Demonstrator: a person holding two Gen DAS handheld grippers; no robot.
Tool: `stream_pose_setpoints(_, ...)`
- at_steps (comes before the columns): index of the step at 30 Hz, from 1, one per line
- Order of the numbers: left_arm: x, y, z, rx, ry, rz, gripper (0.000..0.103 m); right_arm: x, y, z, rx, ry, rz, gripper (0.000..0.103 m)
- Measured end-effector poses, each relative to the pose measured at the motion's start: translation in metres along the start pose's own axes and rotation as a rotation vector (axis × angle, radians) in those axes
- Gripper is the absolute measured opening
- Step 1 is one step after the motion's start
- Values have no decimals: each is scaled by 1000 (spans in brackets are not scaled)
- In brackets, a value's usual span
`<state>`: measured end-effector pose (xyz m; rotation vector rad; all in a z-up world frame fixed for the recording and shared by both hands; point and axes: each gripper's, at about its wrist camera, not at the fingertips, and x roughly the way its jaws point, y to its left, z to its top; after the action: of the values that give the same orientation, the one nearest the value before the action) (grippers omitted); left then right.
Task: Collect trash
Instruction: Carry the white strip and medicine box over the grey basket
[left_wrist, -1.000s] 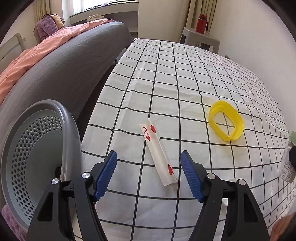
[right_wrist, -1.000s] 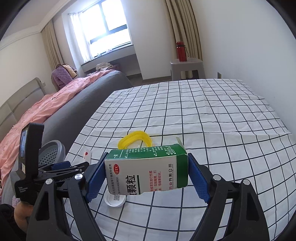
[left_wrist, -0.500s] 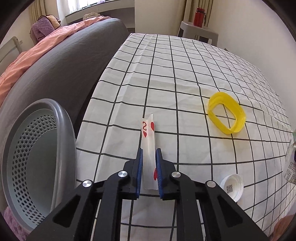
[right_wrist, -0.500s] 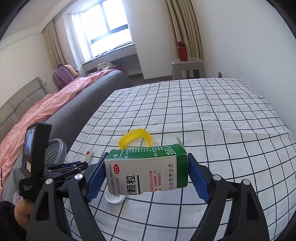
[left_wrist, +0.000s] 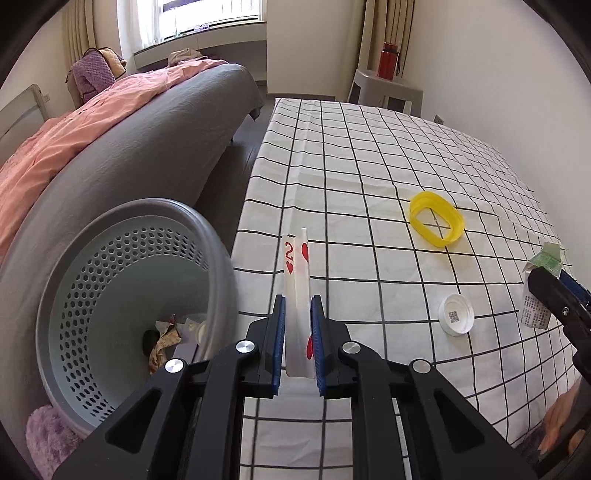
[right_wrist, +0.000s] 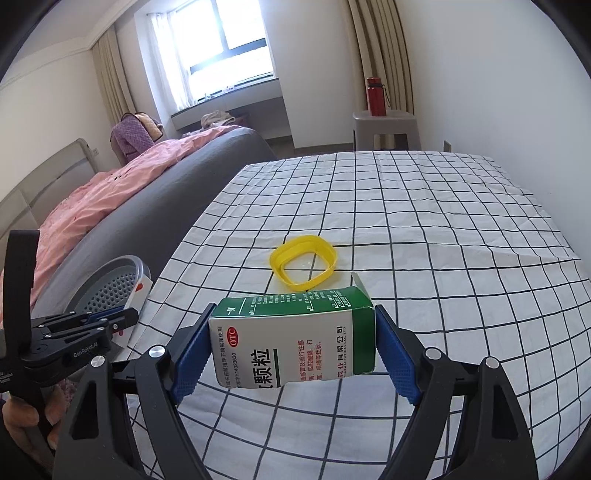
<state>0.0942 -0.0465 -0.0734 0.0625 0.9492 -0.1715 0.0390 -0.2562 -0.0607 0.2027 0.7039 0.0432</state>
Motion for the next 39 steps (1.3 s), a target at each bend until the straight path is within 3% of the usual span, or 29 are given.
stream_pose_setpoints(10,-29,65,-14,-57,-56,31,14,5,76,-1,-77,11,73,80)
stream_pose_setpoints(26,-41,177,-38,-189,-52,110,14,48,216,0,-260,86,272,80)
stream_pose_setpoints(39,-26,214,-31,-228,-49,116,14,84,261,5,-305,149,331,80)
